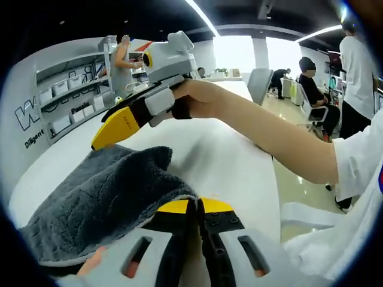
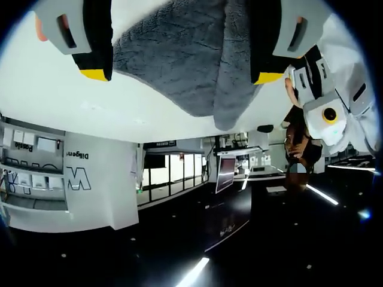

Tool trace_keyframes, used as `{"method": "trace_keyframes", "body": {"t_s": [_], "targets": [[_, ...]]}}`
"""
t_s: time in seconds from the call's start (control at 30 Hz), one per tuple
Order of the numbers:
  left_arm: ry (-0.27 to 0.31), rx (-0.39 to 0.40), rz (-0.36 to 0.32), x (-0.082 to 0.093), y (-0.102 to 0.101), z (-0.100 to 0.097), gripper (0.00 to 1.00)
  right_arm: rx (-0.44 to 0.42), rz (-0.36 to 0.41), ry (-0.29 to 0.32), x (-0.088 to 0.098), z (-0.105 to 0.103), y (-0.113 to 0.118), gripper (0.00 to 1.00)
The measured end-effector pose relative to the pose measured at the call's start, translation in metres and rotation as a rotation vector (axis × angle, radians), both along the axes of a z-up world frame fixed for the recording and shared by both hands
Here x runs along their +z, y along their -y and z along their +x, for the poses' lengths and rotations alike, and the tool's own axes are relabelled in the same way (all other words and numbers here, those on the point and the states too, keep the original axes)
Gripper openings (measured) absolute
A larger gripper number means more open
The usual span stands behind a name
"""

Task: Open the folded towel by lifting each exposed corner and separating the folded layers until the towel lies flat within the target outline without major curled edges

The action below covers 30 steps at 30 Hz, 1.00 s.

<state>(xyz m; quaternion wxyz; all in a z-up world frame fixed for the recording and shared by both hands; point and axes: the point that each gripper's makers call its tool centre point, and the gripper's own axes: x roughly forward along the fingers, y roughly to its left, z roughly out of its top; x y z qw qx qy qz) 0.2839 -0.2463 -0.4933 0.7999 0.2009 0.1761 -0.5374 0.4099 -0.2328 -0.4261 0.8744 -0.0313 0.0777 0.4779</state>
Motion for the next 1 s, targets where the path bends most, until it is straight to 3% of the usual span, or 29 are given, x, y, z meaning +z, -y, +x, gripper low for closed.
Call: {"method": "trace_keyframes", "body": {"t_s": [0.43, 0.67, 1.0], "targets": [[0.037, 0.045, 0.017, -0.002, 0.022, 0.009, 0.06, -0.035, 0.007, -0.003, 0.0, 0.004, 0.005, 0.97], [0.028, 0.06, 0.012, -0.001, 0.031, 0.013, 0.07, -0.059, 0.012, -0.008, 0.0, 0.008, 0.008, 0.97], [0.029, 0.066, 0.013, -0.001, 0.034, 0.016, 0.07, -0.065, 0.015, -0.015, -0.001, 0.008, 0.009, 0.97]]}}
